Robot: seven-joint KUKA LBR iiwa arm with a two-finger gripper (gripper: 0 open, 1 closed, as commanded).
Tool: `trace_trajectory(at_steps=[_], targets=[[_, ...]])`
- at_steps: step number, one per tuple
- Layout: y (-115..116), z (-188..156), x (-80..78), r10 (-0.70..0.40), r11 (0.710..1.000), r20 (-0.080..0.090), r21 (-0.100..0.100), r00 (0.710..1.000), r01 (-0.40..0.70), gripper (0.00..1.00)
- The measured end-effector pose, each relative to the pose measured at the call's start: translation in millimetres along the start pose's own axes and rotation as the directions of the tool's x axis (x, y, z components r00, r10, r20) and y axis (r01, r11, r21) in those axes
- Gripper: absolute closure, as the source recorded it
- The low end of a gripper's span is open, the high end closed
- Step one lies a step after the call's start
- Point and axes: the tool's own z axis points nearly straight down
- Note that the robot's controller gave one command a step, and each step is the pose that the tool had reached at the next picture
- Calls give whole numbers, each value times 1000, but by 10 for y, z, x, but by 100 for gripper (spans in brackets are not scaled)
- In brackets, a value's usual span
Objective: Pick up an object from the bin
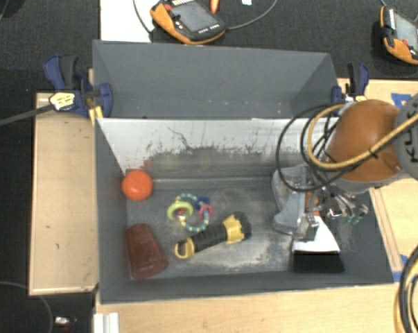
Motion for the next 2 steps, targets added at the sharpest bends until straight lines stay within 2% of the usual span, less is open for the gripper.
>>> trace_trajectory(at_steps=[1, 2], targets=[[440, 258, -447, -187, 982, -11, -7, 982, 186, 0], [-82, 347, -185, -418, 909, 2, 1, 909, 418, 0]])
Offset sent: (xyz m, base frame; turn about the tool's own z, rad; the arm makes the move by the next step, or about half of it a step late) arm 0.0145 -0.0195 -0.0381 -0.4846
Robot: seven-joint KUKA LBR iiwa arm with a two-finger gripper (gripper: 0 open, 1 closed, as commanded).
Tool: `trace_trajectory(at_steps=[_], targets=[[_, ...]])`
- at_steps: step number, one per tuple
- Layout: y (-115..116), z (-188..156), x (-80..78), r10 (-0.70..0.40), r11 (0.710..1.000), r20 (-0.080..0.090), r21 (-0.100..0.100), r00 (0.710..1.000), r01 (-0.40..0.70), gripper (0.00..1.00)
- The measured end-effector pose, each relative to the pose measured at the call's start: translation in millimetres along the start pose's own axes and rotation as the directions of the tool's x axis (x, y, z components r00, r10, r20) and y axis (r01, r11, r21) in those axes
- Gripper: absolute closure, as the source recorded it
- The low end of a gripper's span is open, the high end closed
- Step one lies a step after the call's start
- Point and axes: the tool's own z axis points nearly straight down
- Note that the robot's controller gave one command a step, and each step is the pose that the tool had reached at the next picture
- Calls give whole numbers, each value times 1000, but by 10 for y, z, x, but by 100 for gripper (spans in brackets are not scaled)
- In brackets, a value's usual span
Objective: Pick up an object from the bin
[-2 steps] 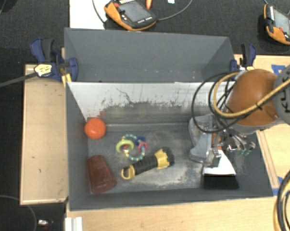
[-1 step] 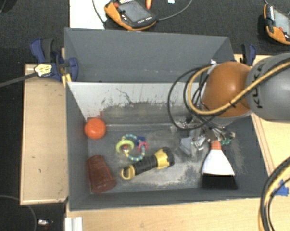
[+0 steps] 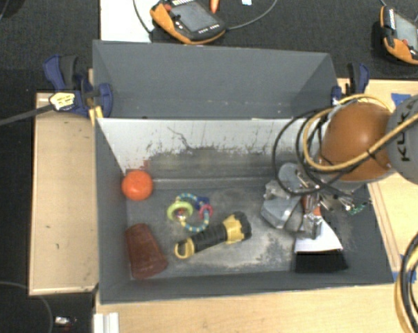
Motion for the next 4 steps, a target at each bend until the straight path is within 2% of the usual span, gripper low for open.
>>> trace_trajectory(at_steps=[1, 2, 3, 4], targets=[[291, -177, -358, 420, 908, -10, -2, 907, -420, 0], [36, -815, -247, 260, 966, -3, -1, 966, -260, 0], [122, -556, -248, 442, 897, -7, -4, 897, -442, 0], [74, -448, -266, 369, 929, -2, -1, 929, -369, 0]])
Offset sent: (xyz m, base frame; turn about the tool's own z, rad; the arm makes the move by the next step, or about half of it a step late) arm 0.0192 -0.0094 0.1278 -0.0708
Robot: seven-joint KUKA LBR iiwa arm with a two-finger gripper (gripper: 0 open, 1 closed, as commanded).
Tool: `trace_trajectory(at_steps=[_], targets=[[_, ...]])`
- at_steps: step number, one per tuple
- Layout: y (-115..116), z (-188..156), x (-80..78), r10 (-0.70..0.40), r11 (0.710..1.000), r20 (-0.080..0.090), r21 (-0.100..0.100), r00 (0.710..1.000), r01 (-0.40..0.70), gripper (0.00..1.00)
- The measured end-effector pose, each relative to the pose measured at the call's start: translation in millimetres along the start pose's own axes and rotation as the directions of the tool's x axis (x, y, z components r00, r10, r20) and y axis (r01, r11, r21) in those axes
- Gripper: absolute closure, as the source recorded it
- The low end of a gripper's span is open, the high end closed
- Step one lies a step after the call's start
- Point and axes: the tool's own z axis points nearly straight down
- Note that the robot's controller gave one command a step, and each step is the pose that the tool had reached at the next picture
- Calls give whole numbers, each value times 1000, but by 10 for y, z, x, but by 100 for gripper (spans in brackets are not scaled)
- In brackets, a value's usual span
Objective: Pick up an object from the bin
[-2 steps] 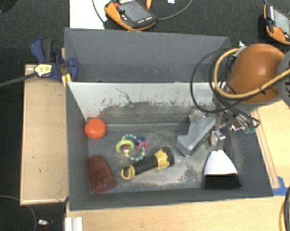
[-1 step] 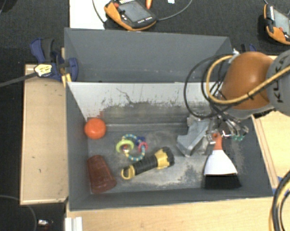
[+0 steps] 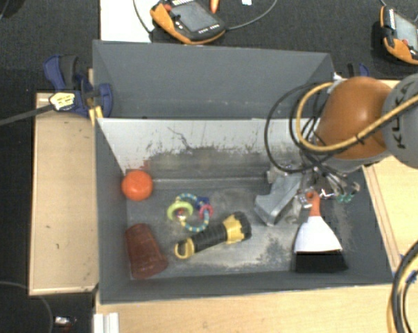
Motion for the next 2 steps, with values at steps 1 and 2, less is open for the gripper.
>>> trace_trajectory(at_steps=[1, 2], targets=[[-23, -5, 60, -22, 1000, -1, -3, 1000, 22, 0], [-2, 181, 97, 186, 983, 16, -3, 982, -186, 0]])
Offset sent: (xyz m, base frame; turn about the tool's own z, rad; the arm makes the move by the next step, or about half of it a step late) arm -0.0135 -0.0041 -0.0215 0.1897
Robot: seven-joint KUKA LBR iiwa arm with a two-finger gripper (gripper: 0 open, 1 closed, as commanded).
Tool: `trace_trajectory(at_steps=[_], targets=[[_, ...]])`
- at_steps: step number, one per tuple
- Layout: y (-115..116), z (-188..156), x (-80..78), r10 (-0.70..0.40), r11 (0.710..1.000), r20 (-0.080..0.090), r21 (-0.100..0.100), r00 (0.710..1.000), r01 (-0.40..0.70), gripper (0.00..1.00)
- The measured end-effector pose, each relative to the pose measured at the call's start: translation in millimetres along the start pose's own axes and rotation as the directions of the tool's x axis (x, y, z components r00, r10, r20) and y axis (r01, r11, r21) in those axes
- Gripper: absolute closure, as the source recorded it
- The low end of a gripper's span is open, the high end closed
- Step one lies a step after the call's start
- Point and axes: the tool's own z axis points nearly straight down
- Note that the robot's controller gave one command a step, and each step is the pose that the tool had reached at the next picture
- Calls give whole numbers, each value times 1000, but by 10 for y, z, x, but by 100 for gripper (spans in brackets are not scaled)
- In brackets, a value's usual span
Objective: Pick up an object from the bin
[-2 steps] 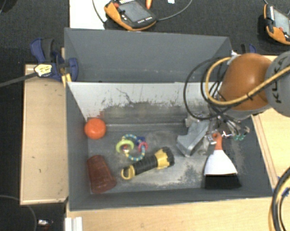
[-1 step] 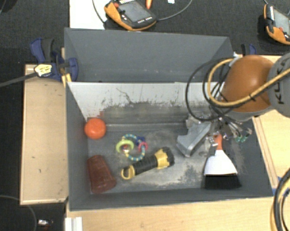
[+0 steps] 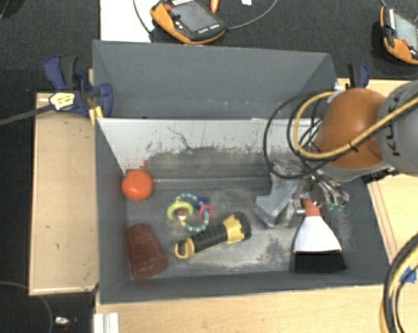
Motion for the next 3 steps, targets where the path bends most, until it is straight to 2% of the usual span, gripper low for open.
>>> trace_trajectory(at_steps=[1, 2, 3], targets=[[-181, -51, -262, -222, 975, -10, -4, 975, 222, 100], [-181, -51, -263, -222, 975, -10, -5, 975, 222, 100], [-410, -1107, -38, -210, 978, -18, -7, 978, 210, 100]])
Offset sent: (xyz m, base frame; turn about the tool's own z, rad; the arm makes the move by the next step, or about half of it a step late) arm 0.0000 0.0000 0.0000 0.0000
